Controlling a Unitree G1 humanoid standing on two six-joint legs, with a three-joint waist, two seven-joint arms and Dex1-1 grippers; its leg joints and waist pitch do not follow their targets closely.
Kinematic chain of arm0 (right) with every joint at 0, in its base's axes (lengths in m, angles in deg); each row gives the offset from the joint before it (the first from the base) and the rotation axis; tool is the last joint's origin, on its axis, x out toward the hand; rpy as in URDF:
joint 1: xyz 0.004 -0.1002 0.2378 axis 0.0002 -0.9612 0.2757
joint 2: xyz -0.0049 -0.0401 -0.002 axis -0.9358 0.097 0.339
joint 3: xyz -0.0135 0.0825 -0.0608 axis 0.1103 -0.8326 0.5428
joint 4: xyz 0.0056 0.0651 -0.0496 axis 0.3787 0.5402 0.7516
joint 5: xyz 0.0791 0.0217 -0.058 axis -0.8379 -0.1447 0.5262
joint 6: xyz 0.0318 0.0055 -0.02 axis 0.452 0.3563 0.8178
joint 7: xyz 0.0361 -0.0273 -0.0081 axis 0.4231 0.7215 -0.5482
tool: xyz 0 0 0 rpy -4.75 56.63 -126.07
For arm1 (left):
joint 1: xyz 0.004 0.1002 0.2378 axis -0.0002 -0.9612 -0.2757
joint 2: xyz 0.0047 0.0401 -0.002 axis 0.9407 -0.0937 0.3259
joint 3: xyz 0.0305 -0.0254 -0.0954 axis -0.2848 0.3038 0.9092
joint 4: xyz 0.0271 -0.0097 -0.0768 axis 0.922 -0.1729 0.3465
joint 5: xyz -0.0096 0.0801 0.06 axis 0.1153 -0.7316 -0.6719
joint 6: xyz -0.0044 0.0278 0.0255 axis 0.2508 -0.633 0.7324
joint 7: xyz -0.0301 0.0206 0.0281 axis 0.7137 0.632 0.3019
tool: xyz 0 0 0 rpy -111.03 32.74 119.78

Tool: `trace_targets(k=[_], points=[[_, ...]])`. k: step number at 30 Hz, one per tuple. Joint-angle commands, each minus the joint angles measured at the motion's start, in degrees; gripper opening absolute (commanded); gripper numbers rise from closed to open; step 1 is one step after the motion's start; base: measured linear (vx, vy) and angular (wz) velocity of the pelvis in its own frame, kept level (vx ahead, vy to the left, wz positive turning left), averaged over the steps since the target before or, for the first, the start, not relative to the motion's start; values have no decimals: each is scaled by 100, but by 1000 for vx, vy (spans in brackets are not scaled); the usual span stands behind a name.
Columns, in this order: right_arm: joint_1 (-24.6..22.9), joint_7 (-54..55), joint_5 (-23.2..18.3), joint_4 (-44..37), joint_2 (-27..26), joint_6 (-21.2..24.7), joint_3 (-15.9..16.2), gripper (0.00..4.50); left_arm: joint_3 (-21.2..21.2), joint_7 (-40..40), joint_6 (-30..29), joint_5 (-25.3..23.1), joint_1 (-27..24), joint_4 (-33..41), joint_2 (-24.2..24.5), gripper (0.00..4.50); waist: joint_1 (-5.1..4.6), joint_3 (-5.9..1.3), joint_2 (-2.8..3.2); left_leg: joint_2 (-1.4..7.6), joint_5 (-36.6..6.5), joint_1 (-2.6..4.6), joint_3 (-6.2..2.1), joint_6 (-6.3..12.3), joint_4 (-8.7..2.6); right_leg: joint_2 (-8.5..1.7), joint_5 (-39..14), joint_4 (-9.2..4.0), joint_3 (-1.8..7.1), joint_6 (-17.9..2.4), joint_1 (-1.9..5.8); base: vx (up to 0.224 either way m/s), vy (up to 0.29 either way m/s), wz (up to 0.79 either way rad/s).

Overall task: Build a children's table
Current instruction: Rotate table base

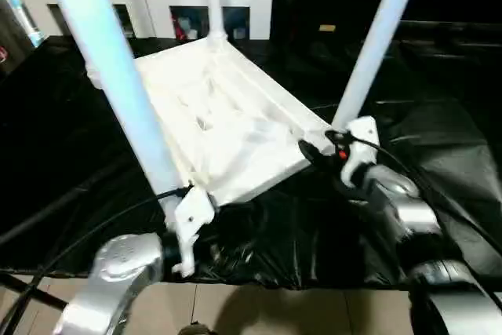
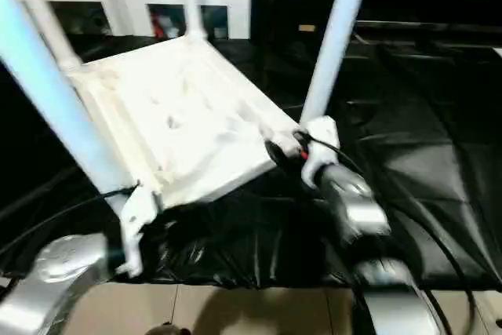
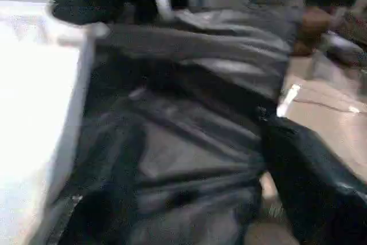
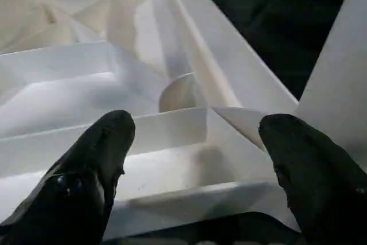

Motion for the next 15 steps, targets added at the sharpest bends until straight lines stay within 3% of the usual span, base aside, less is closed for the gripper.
trace_targets(k=[1,2,5,10,11,15], points=[[111,231,78,263,85,-70,-223,407,119,174,-135,190,-60,107,171,389,-63,-285,9,186,-1456,37,-8,158,-386,-283,-1619,-333,294,-1109,247,0,0,0],[192,260,90,389,76,-116,-231,407,153,284,-160,278,-124,131,301,401,-68,-284,-32,189,-1485,35,-4,152,-391,-268,-1615,-338,298,-1078,247,0,0,0],[345,239,116,656,47,-304,-203,407,304,514,-247,506,-275,163,553,424,-72,-293,-4,184,-1484,25,-7,126,-386,-268,-1485,-299,299,-1132,247,0,0,0],[350,1,139,717,13,-477,-124,407,701,703,-137,752,-406,41,801,446,-66,-299,-31,182,-1344,8,7,192,-368,-261,-1322,-269,299,-1179,272,0,0,0],[231,-183,148,610,45,-529,-65,407,1024,846,-87,899,-476,-102,993,446,-58,-307,-29,180,-1313,12,11,217,-359,-263,-1325,-267,296,-1186,272,0,0,0],[-50,-458,75,294,119,-524,-73,407,1474,1051,-145,1086,-514,-441,1403,446,-49,-294,-26,178,-1369,10,18,224,-360,-245,-1474,-274,298,-1134,265,0,0,0]])
